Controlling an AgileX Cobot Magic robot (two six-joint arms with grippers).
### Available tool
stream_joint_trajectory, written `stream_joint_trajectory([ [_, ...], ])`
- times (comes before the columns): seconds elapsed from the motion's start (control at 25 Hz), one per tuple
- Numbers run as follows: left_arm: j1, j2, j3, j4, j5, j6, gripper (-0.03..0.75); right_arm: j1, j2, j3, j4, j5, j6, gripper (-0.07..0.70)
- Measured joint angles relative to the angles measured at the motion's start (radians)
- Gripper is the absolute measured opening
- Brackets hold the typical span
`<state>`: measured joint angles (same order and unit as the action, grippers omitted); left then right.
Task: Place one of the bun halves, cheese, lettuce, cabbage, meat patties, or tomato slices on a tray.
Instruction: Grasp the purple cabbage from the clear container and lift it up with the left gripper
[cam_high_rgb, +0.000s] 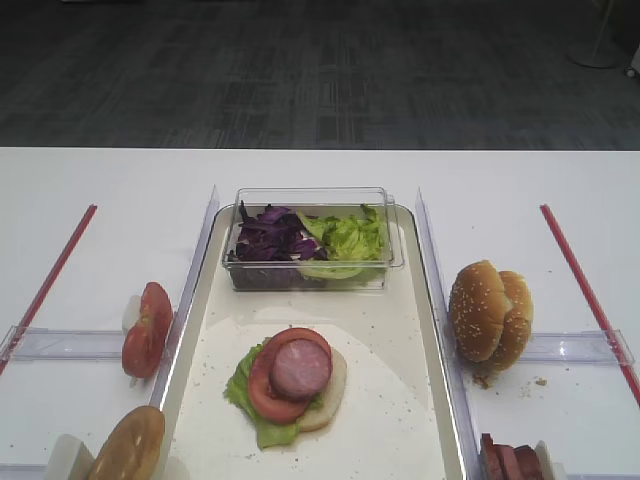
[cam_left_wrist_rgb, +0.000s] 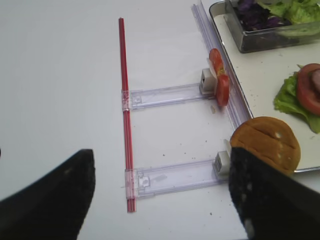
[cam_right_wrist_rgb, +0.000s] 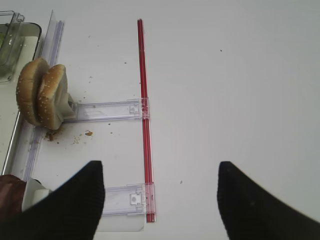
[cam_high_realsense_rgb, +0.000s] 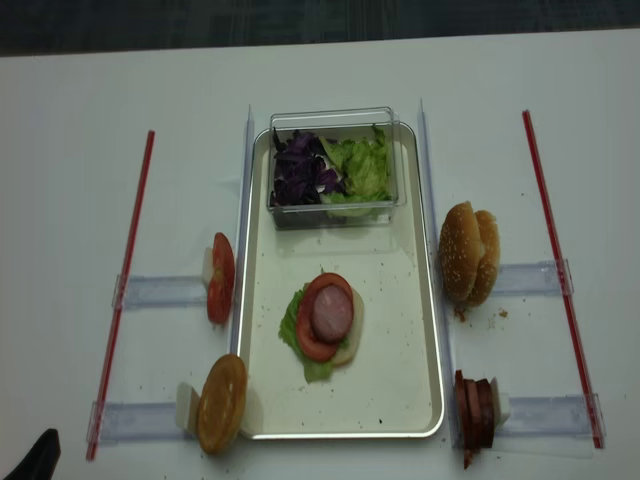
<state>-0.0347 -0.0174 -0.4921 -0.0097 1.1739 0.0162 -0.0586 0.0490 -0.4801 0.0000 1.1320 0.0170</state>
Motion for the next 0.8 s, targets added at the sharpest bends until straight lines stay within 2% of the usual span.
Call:
stream_joint_trajectory([
  [0.16,0.000,0.010,-0.005,-0.022,-0.002,0.000,0.510,0.000,0.000,0.000,0.000,0.000,0.000,0.508],
  [0.4,0.000,0.180,-0.046,-0.045,-0.036,0.000,0.510,0.000,0.000,0.000,0.000,0.000,0.000,0.508],
  [0.52,0.000,0.288,-0.070,-0.046,-0.076,0.000,0.510,0.000,0.000,0.000,0.000,0.000,0.000,0.508],
  [0.8,0.000,0.552,-0.168,-0.083,-0.215,0.002,0.510,0.000,0.000,0.000,0.000,0.000,0.000,0.508],
])
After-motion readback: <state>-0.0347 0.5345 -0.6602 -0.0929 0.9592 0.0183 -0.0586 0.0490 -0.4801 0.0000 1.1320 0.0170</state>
